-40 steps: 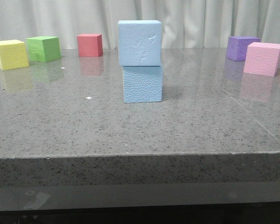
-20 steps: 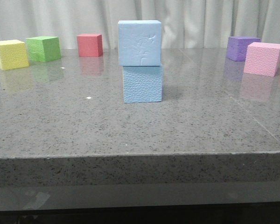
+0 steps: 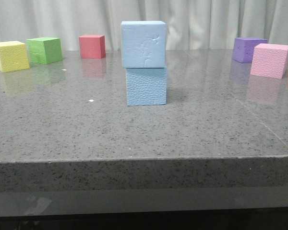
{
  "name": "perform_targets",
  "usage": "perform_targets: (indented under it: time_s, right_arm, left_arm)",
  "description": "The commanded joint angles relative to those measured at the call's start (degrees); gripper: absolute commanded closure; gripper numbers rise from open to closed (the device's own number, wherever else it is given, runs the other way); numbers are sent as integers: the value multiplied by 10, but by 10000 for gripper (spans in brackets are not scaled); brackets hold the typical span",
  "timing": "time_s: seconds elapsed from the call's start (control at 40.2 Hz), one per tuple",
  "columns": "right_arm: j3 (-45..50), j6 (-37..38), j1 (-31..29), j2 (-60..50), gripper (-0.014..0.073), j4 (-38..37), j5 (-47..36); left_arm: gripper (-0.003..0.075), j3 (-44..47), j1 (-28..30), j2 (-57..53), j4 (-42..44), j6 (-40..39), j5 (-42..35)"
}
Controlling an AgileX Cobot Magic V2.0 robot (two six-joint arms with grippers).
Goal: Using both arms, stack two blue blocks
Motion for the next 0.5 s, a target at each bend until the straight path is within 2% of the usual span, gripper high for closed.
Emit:
perform_targets:
  time_s: [0.0, 0.05, 0.274, 0.473]
  right_arm:
    - [22, -4, -12, -29, 714, -3, -81]
    - [48, -4, -35, -52, 714, -5, -111]
    - [230, -4, -207, -201, 714, -9, -277]
    - [345, -4, -283, -344, 714, -8, -303]
  left_arm:
    - [739, 1, 0, -10, 0, -3, -48]
    - [739, 1, 0, -10, 0, -3, -48]
    - [739, 1, 0, -10, 0, -3, -48]
    - [739, 1, 0, -10, 0, -3, -48]
